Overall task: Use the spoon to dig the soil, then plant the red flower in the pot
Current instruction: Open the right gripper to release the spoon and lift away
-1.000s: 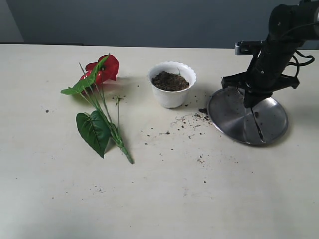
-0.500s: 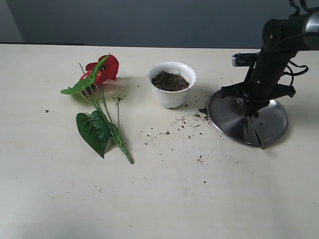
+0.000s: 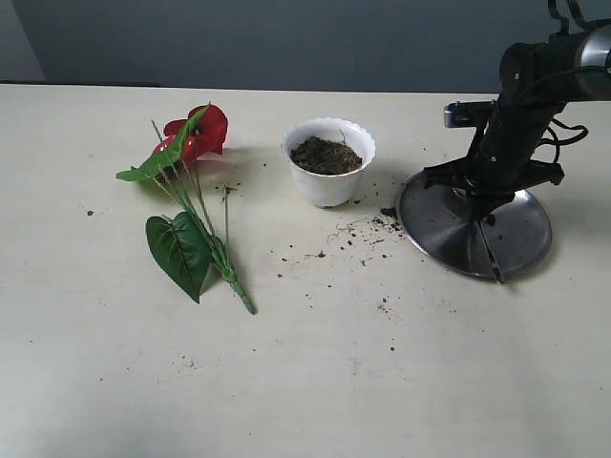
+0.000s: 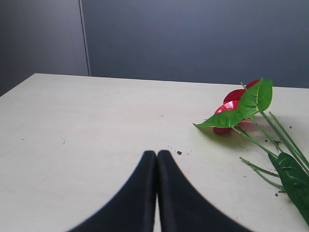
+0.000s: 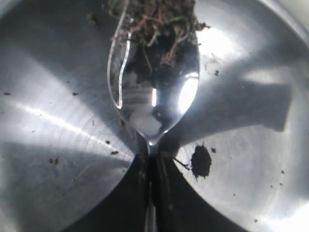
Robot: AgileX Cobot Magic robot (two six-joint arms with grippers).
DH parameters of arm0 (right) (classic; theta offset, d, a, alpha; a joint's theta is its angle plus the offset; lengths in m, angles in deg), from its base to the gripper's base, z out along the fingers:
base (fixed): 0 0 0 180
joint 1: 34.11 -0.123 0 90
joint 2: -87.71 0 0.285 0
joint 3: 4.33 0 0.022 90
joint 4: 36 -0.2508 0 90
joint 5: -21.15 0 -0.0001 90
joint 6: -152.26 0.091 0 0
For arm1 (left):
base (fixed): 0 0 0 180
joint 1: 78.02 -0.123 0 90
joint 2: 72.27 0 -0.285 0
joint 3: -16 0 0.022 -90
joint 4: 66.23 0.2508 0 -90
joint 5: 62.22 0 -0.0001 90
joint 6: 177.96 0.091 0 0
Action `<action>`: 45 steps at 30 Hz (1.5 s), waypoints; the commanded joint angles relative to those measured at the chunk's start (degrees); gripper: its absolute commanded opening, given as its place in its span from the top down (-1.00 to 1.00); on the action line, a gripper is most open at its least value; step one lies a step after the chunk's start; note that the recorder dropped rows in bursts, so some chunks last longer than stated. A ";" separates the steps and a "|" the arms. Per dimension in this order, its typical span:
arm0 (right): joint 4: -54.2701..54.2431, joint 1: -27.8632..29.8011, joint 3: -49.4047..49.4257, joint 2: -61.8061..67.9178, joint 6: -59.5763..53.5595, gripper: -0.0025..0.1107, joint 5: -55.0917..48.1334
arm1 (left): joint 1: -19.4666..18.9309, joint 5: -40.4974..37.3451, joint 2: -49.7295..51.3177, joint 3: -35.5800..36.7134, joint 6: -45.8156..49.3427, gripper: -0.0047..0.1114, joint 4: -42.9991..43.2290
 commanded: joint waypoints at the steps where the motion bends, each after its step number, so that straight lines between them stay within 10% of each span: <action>1: 0.58 0.07 -0.34 -0.09 0.22 0.97 1.14 | -0.04 0.28 -0.23 0.08 -0.37 0.91 0.03; 12: 0.58 0.07 -0.34 -0.09 0.22 0.46 2.05 | -0.04 0.28 -0.23 0.08 -0.37 0.91 0.03; 25: 0.05 0.07 -0.34 -2.24 0.22 0.49 0.90 | -0.04 0.28 -0.23 0.08 -0.37 0.91 0.03; 30: -0.06 0.07 -0.34 -7.27 0.22 0.96 1.92 | -0.04 0.28 -0.23 0.08 -0.37 0.91 0.03; 45: -8.22 -0.07 -0.34 -25.60 -0.27 0.96 5.72 | -0.04 0.28 -0.23 0.08 -0.37 0.91 0.03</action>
